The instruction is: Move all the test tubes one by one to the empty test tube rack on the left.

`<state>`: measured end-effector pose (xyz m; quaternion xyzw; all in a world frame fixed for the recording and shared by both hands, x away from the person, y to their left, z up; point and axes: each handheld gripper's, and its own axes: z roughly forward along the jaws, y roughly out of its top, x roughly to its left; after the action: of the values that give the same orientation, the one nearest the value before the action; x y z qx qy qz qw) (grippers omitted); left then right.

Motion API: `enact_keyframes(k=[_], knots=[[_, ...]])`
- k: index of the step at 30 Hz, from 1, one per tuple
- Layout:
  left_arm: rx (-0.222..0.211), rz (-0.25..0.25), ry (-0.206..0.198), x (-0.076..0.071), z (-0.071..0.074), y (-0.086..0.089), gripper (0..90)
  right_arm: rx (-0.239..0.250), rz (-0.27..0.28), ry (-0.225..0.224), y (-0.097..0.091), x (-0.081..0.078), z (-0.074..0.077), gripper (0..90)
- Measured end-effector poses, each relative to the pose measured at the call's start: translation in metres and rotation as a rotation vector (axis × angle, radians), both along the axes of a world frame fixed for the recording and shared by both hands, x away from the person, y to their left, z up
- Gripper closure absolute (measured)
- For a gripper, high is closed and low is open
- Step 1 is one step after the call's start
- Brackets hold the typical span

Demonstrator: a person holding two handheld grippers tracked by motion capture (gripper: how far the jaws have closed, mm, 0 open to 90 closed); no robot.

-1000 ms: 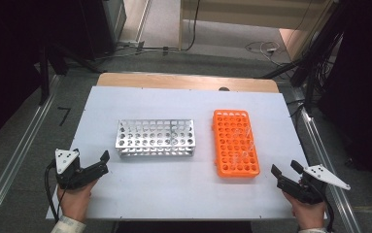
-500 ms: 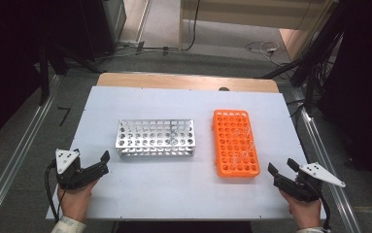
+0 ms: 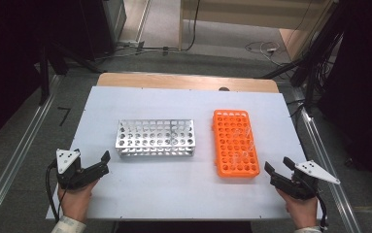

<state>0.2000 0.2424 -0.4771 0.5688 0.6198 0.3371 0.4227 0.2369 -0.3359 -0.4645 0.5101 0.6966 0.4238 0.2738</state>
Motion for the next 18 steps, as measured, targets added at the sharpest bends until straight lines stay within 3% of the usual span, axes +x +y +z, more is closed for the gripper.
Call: enact_keyframes(k=[18], knots=[[0.001,0.001,0.001,0.000,-0.001,0.000,3.7,-0.014,0.033,-0.005,0.012,0.008,0.000,26.6]])
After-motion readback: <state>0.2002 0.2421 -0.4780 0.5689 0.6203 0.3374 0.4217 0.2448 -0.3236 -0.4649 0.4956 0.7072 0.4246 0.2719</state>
